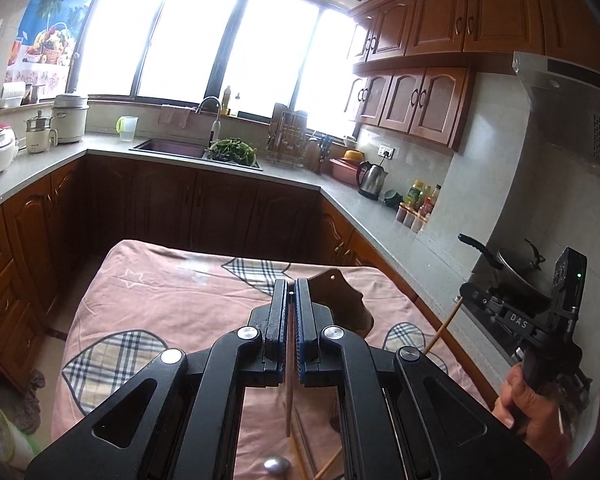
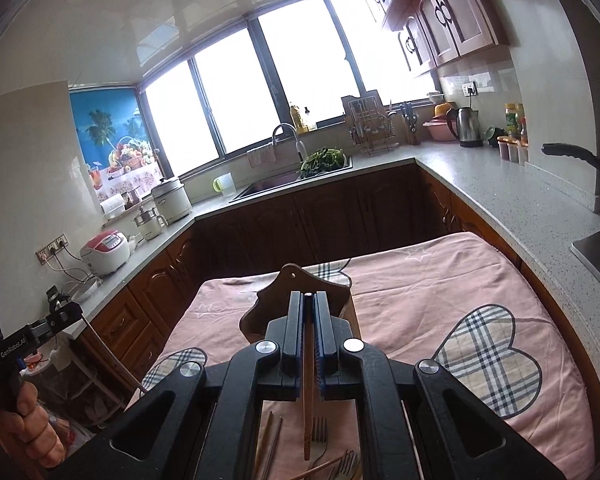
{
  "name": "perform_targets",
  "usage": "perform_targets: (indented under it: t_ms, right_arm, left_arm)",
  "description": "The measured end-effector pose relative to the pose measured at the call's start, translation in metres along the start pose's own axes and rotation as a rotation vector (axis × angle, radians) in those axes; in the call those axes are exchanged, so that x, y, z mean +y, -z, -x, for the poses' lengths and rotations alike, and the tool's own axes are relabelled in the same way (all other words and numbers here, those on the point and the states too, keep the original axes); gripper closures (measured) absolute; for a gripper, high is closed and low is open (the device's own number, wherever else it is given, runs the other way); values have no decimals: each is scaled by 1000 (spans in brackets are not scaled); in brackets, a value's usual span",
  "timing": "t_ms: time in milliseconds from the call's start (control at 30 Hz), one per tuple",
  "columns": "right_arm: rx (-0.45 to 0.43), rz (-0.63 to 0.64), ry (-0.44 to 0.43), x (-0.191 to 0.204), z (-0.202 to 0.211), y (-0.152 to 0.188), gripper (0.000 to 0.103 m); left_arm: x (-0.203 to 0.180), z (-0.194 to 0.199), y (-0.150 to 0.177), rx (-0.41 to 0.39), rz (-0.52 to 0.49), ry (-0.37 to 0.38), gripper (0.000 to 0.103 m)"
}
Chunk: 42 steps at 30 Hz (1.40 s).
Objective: Organize utensils
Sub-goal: 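Lift both held chopsticks and carry them over the wooden utensil holder, then lower the chopsticks into the holder and open both grippers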
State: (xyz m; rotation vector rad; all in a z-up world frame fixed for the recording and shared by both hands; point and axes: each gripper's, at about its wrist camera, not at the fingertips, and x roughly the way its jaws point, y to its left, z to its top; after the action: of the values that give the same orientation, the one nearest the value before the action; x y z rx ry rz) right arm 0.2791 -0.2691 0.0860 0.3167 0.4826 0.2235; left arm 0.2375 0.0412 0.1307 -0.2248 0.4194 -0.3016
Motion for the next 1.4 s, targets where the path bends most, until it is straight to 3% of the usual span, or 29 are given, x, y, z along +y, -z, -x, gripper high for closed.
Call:
perform_targets:
  t_ms: [433, 633, 1000, 1400]
  right_arm:
    - [-171, 6, 21, 0, -31, -70, 98]
    - [-203, 41, 44, 1, -62, -77, 98]
    - [-115, -6, 84, -28, -120, -36, 98]
    - [-60, -27, 82, -39, -139, -12, 98]
  left_arm:
    - [-11, -41, -68, -158, -2, -13, 100]
    - [-4, -80, -76, -193, 47, -22, 100]
    - [12, -161, -37, -111, 112, -86, 100]
    - [14, -200, 0, 17, 91, -108, 100]
